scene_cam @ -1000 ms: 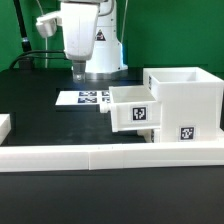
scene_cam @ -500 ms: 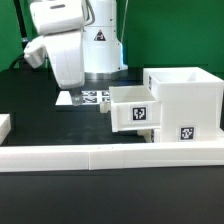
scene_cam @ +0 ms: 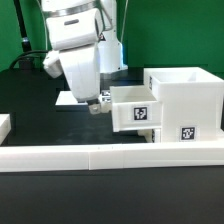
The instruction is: Assemble drawer
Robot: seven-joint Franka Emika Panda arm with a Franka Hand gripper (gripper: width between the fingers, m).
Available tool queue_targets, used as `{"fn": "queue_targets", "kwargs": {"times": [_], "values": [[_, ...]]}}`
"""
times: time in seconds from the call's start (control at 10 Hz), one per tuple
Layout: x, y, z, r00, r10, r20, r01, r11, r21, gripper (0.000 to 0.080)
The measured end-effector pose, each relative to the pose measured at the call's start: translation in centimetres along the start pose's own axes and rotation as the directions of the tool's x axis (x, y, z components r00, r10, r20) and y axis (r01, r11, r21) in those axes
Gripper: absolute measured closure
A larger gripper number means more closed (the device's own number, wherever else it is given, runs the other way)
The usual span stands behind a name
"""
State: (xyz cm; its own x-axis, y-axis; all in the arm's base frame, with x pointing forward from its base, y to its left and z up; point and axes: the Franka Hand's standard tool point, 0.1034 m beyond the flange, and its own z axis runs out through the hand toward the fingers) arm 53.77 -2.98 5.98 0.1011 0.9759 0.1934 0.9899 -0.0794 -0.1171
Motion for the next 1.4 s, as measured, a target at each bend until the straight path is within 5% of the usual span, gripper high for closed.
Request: {"fn": "queue_targets", "kwargs": {"times": [0.8, 1.1, 1.3, 1.4], "values": [[5.4, 0.2, 0.4, 0.993, 0.122, -0.003, -0.122, 0.993, 0.006, 0.0150], [5.0, -0.2, 0.4, 0.992, 0.129, 0.001, -0.129, 0.992, 0.008, 0.0150], [3.9, -2.3, -0.8, 0.987, 0.158, 0.017, -0.158, 0.987, -0.002, 0.0150], [3.6, -3.7, -1.4, 0.984, 0.173, 0.029, -0.172, 0.985, -0.027, 0.0150]]}}
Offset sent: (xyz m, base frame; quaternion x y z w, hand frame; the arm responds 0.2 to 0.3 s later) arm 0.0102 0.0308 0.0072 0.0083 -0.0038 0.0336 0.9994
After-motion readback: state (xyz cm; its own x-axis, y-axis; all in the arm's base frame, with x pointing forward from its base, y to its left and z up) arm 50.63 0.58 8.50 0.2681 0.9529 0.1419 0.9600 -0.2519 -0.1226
